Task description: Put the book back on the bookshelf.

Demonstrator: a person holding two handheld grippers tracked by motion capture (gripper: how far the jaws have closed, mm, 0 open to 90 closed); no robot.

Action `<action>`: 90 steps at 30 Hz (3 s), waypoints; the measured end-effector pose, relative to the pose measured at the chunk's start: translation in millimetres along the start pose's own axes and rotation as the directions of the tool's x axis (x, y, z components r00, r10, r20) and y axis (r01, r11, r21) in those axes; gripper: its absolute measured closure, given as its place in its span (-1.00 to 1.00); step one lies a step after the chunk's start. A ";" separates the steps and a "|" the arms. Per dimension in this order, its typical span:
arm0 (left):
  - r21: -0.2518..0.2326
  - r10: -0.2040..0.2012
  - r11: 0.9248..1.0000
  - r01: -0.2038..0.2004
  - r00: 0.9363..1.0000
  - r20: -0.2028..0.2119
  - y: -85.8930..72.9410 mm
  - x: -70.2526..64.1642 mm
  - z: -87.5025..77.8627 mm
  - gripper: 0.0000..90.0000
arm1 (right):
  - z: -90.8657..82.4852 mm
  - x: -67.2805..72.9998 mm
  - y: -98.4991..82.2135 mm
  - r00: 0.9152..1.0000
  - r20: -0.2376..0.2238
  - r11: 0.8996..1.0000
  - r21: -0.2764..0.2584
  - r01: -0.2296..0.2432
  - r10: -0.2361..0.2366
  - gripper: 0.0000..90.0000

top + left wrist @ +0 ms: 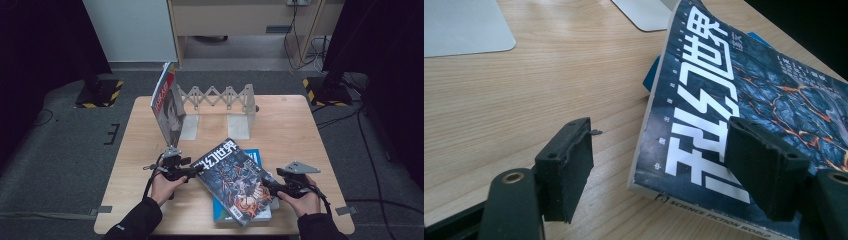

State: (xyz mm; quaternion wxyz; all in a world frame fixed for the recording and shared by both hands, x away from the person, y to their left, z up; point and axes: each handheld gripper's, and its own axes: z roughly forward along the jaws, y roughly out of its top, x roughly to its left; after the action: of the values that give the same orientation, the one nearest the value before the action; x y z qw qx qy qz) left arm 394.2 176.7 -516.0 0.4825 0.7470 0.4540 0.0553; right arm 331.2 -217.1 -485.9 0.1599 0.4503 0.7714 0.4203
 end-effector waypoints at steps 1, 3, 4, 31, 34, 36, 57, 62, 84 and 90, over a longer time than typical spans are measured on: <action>0.002 -0.004 1.000 0.004 1.000 0.008 -0.3 0.1 0.9 -0.41 | 1.0 0.0 -0.3 1.000 -0.001 1.000 0.004 0.005 -0.005 -0.40; 0.006 -0.013 1.000 0.013 1.000 0.024 -0.6 0.2 2.4 -0.42 | 2.9 0.2 -1.1 1.000 -0.003 1.000 0.011 0.005 -0.005 -0.40; 0.009 -0.016 1.000 0.015 0.999 0.027 -0.6 0.1 2.9 -0.41 | 3.7 0.6 -1.3 1.000 -0.007 1.000 0.014 0.000 0.000 -0.40; 0.068 -0.130 0.990 0.121 0.981 0.146 -5.3 2.4 7.0 -0.35 | 10.1 -0.7 -6.5 0.999 -0.034 0.999 0.027 -0.026 0.027 -0.43; 0.076 -0.143 0.988 0.132 0.978 0.154 -4.9 3.5 7.6 -0.34 | 10.7 -1.0 -6.8 0.999 -0.035 0.999 0.025 -0.030 0.031 -0.43; 0.080 -0.147 0.988 0.136 0.977 0.156 -4.5 4.0 7.9 -0.34 | 11.0 -1.0 -6.8 0.999 -0.036 0.999 0.025 -0.031 0.032 -0.43; 0.098 -0.158 0.985 0.141 0.969 0.188 6.6 1.1 -7.8 0.01 | 13.8 -0.6 -9.0 0.998 -0.041 0.999 0.007 -0.052 0.052 -0.42; 0.129 -0.178 0.980 0.155 0.965 0.192 3.2 1.4 -9.6 0.01 | 14.6 -0.5 -9.1 0.997 -0.046 0.998 0.001 -0.056 0.056 -0.42; 0.154 -0.159 0.980 0.129 0.967 0.200 10.9 -9.7 -16.5 0.12 | 15.3 -0.9 -9.6 0.997 -0.045 0.998 -0.006 -0.056 0.056 -0.42; 0.200 -0.174 0.970 0.135 0.966 0.191 0.0 -13.9 -21.3 0.05 | 15.1 -1.4 -9.9 0.998 -0.045 0.999 -0.008 -0.048 0.048 -0.42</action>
State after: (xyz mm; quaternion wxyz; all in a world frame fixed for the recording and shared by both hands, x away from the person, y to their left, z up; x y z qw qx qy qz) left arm 375.1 180.8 -499.9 0.4585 0.7524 0.4615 -0.1033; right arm 335.9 -213.0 -502.8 0.1344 0.4585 0.7619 0.4374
